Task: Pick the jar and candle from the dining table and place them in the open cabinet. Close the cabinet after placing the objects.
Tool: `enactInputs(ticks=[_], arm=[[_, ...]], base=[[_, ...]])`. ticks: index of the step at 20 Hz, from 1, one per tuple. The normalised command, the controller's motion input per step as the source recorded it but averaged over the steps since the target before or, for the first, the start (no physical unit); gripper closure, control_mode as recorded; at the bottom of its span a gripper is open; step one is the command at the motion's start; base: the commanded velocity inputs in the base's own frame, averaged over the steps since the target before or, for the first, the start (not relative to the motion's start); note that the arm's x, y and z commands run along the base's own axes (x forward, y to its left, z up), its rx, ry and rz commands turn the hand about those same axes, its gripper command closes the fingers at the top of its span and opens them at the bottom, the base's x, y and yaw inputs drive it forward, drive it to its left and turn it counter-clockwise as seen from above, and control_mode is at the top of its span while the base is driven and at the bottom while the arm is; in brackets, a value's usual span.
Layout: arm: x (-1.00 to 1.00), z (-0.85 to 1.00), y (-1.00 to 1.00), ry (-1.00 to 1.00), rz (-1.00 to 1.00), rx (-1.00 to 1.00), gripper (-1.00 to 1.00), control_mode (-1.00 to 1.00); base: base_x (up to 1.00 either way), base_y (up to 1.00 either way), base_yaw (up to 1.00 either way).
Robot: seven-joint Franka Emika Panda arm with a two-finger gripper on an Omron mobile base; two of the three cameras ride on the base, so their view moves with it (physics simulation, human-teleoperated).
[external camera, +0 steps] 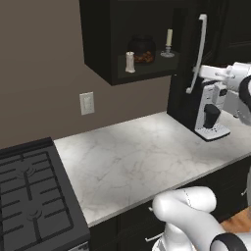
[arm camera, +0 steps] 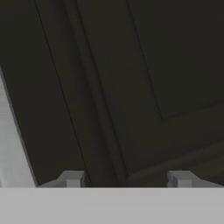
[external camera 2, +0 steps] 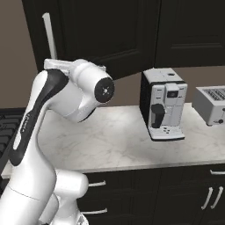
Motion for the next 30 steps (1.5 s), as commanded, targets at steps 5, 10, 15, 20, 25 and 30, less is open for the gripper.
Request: enactInputs(ticks=[5, 10, 15, 20, 25, 30], arm=[[0.49, 0.27, 0.73, 0.00, -0.20, -0.09, -1.00, -1.00], [0.48, 0.48, 0.56, 0.04, -0.17, -0.10, -1.00, -1.00], [0.38, 0.25, 0.38, 0.09, -0.18, -0.06, -1.00, -1.00], [0.47, 0.17, 0.40, 0.07, -0.19, -0.06, -1.00, -1.00], [0.52, 0.13, 0.45, 0.04, -0.19, -0.05, -1.00, -1.00], [0.56, 0.03, 0.50, 0.00, -0.21, -0.05, -1.00, -1.00]], base=[[0.00, 0.00, 0.00], [0.00, 0.00, 0.00], [0.00, 0.00, 0.00], [0.00, 0.00, 0.00], [0.00, 0.00, 0.00], [0.00, 0.00, 0.00]])
